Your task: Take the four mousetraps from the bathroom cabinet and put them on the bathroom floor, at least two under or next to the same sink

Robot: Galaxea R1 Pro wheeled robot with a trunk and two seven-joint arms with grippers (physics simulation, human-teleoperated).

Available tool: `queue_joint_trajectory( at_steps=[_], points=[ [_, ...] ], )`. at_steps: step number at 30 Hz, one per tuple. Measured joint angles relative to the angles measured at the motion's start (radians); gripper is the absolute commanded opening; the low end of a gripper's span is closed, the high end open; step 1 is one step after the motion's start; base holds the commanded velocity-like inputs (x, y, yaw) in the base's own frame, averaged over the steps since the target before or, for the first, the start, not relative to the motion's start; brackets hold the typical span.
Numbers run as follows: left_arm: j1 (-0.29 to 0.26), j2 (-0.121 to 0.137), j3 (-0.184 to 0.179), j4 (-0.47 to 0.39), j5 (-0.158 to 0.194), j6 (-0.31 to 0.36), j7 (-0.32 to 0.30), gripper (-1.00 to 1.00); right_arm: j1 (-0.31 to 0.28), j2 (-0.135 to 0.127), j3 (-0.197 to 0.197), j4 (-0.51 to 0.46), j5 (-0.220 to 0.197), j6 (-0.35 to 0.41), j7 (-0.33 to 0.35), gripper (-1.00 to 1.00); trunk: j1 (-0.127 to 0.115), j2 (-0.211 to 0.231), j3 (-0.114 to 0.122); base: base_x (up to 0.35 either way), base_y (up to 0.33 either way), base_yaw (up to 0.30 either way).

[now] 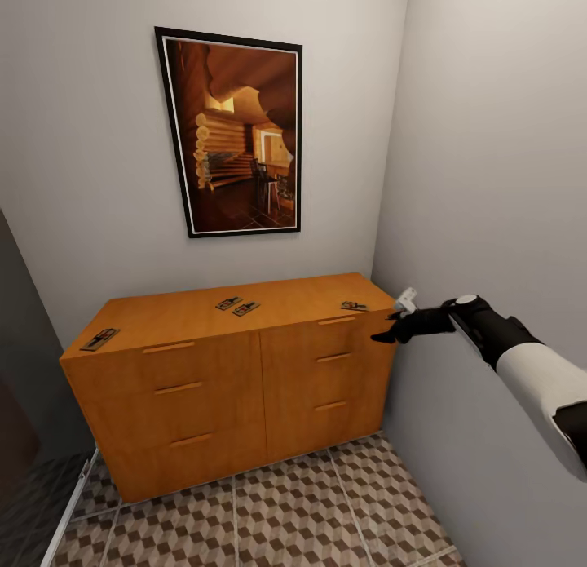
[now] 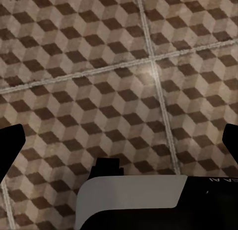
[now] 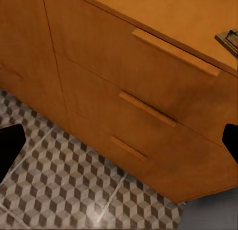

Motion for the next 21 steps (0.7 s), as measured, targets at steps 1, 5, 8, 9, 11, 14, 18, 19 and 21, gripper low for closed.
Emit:
queue_joint_trajectory(
  at_steps=[1,5,8,9,11,14,18,19,21],
  points=[
    [0.0,0.0,0.0,0.0,0.0,0.0,0.0,1.0,0.0,-0.004,0.0,-0.001,0.001,-0.001,0.027,1.0,0.0,0.0,0.0,0.0,0.0,0.0],
    [0.0,0.0,0.0,0.0,0.0,0.0,0.0,1.0,0.0,-0.025,-0.003,-0.007,0.004,-0.008,0.171,1.0,0.0,0.0,0.0,0.0,0.0,0.0],
    [0.0,0.0,0.0,0.0,0.0,0.0,0.0,1.0,0.0,-0.037,-0.004,-0.008,0.005,-0.012,0.217,1.0,0.0,0.0,0.0,0.0,0.0,0.0],
    [0.0,0.0,0.0,0.0,0.0,0.0,0.0,1.0,0.0,-0.044,-0.003,-0.008,0.005,-0.013,0.228,1.0,0.0,0.0,0.0,0.0,0.0,0.0],
    [0.0,0.0,0.0,0.0,0.0,0.0,0.0,1.0,0.0,-0.052,-0.003,-0.007,0.005,-0.014,0.236,1.0,0.0,0.0,0.0,0.0,0.0,0.0],
    [0.0,0.0,0.0,0.0,0.0,0.0,0.0,1.0,0.0,-0.074,-0.003,-0.007,0.005,-0.015,0.244,1.0,0.0,0.0,0.0,0.0,0.0,0.0],
    [0.0,-0.001,0.0,0.0,0.0,0.0,0.0,1.0,0.0,-0.087,-0.003,-0.001,0.003,-0.016,0.247,1.0,0.0,0.0,0.0,0.0,0.0,0.0],
    [0.0,0.0,0.0,0.0,0.0,0.0,0.0,1.0,0.0,-0.089,-0.003,0.0,0.002,-0.017,0.248,1.0,0.0,0.0,0.0,0.0,0.0,0.0],
    [0.0,0.0,0.0,0.001,0.0,0.0,0.0,1.0,0.0,-0.095,-0.003,0.001,0.001,-0.024,0.25,1.0,0.0,0.0,0.0,0.0,0.0,0.0]
  ],
)
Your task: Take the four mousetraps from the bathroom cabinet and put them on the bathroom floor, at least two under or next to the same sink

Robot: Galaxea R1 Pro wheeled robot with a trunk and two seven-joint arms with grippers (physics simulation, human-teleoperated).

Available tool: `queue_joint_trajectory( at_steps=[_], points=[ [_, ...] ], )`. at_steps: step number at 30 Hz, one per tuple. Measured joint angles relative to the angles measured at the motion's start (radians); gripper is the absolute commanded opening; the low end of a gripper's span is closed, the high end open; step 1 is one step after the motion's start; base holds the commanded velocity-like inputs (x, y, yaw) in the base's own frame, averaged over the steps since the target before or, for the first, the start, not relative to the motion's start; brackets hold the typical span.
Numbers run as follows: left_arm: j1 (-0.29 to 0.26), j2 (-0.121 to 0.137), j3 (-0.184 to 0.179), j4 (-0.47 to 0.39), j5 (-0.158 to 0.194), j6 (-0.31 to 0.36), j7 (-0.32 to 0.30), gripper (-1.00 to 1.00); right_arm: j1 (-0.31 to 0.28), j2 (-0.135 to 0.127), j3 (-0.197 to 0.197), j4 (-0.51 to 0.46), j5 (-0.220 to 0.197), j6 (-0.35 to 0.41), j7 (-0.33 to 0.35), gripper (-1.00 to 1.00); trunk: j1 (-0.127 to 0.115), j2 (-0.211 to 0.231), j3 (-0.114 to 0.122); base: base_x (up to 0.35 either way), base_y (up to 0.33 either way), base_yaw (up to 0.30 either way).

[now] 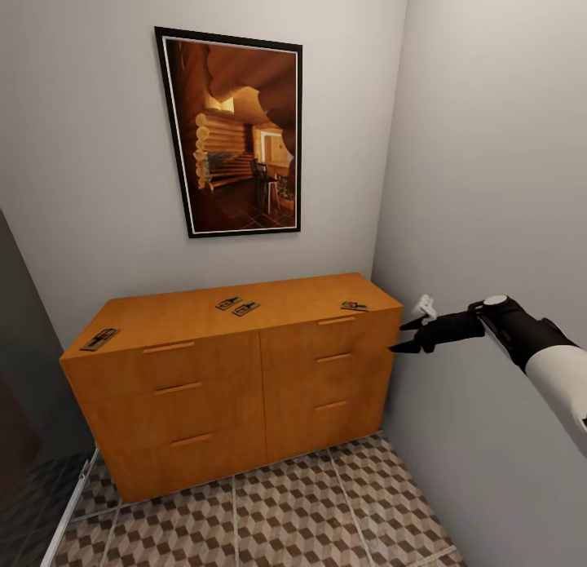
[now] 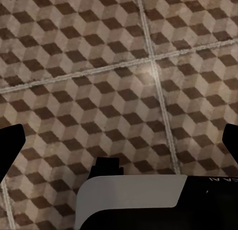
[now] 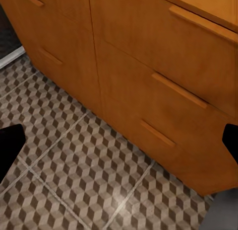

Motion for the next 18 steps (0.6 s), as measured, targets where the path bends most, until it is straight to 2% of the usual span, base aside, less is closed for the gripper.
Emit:
queue_joint_trajectory(
  at_steps=[18],
  points=[
    [0.0,-0.001,0.0,0.0,0.001,0.0,0.0,1.0,0.0,-0.003,0.002,0.002,0.0,-0.022,-0.001,1.0,0.0,0.0,0.0,0.014,0.0,0.0]
  ],
)
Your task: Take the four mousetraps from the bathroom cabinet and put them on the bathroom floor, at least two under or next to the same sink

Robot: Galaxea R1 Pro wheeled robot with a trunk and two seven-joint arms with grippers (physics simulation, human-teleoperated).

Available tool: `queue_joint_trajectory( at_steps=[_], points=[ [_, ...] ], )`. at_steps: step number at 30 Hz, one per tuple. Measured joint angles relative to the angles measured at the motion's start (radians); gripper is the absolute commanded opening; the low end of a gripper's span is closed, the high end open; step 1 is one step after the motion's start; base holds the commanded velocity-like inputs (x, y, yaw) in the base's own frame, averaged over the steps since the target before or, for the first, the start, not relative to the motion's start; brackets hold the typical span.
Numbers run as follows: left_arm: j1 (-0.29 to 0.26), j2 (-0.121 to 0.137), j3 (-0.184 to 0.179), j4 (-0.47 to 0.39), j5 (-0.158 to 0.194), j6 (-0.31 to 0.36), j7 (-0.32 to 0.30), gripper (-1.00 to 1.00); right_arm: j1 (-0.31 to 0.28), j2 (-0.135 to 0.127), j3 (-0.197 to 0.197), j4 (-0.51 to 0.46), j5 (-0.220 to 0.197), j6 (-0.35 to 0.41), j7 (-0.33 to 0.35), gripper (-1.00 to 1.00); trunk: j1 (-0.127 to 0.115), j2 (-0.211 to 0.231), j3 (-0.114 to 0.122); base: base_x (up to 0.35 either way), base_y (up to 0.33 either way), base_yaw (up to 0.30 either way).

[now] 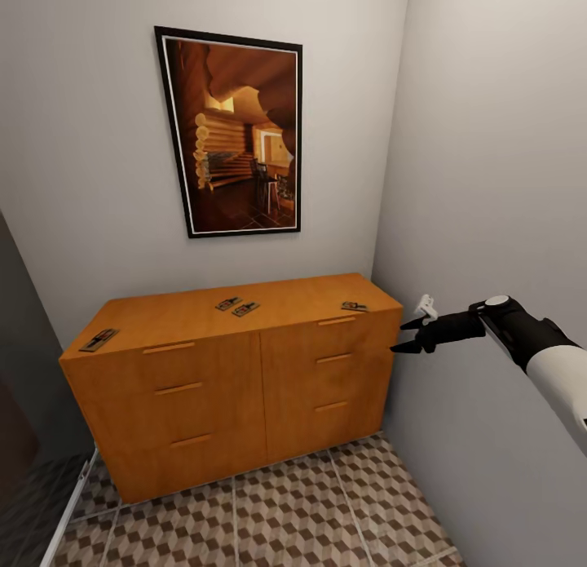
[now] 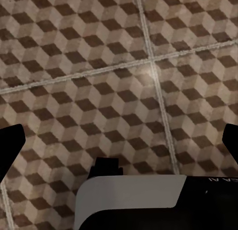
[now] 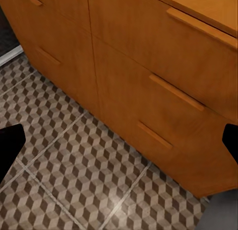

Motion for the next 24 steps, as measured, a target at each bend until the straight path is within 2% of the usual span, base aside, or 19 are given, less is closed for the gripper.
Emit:
queue_joint_trajectory(
  at_steps=[7,14,20,24],
  points=[
    [0.0,0.0,0.0,0.001,0.001,0.001,0.0,1.0,0.0,0.002,0.0,0.001,0.0,-0.001,0.0,1.0,0.0,0.0,0.0,0.181,0.0,0.0],
    [0.0,0.003,-0.001,0.056,-0.001,0.0,0.0,1.0,0.0,0.004,0.0,0.001,0.0,-0.002,-0.001,1.0,0.0,0.0,0.0,0.211,0.0,0.0],
    [0.0,0.028,-0.005,0.129,-0.004,0.001,0.0,1.0,0.0,0.007,0.0,0.0,0.0,-0.001,-0.002,1.0,0.0,0.0,0.0,0.172,0.0,0.0],
    [0.0,0.036,-0.007,0.172,-0.004,0.001,0.001,1.0,0.0,0.009,0.0,-0.001,0.0,0.0,-0.002,1.0,0.0,0.0,0.0,0.149,0.0,0.0]
  ],
)
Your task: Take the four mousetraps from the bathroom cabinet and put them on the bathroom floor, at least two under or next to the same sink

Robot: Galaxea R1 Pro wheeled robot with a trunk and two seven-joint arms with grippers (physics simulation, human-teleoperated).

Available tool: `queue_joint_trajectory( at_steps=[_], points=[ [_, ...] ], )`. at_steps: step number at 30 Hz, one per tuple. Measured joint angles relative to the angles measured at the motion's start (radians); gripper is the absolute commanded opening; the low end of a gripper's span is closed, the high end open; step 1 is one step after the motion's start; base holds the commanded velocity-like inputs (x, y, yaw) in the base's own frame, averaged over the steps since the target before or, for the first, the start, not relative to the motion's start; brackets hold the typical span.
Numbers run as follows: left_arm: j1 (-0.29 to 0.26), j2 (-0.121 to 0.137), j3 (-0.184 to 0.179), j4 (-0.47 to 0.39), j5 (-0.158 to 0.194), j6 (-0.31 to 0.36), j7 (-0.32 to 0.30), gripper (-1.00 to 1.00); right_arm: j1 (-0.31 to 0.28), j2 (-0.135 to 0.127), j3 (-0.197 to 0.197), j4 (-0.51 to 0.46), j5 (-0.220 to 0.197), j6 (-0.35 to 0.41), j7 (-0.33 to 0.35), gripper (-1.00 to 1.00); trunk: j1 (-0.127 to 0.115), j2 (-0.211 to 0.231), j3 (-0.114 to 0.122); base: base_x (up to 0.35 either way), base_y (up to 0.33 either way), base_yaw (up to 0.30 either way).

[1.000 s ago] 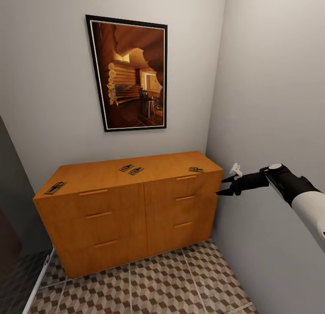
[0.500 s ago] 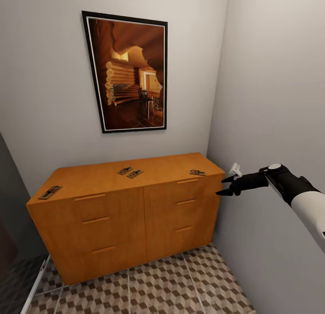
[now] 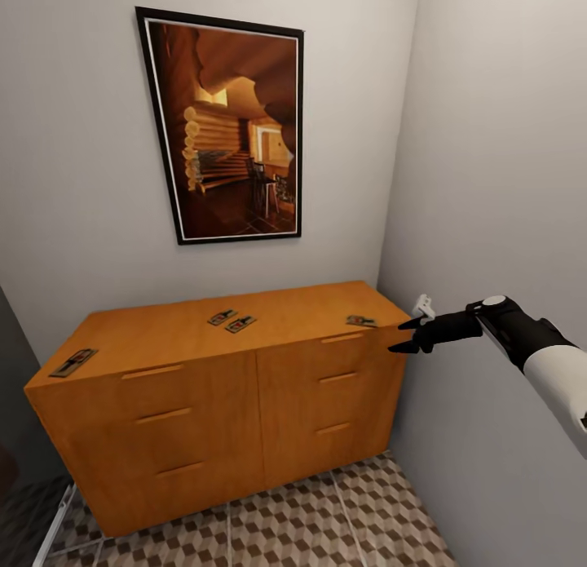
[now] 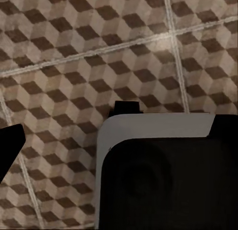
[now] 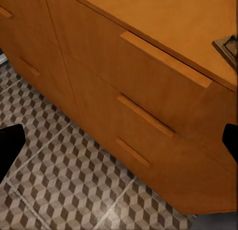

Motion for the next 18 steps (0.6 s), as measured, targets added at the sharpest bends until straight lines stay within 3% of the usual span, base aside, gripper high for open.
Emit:
queue_joint_trajectory(
  at_steps=[9,18],
  points=[
    [0.0,0.013,-0.001,0.11,0.0,0.0,0.0,1.0,0.0,0.002,0.0,-0.001,-0.001,0.0,0.0,1.0,0.0,0.0,0.0,0.144,0.0,0.0],
    [0.0,0.016,-0.002,0.15,0.0,0.0,0.0,1.0,0.0,0.002,0.0,0.0,0.0,-0.001,0.0,1.0,0.0,0.0,0.0,0.119,0.0,0.0]
  ],
)
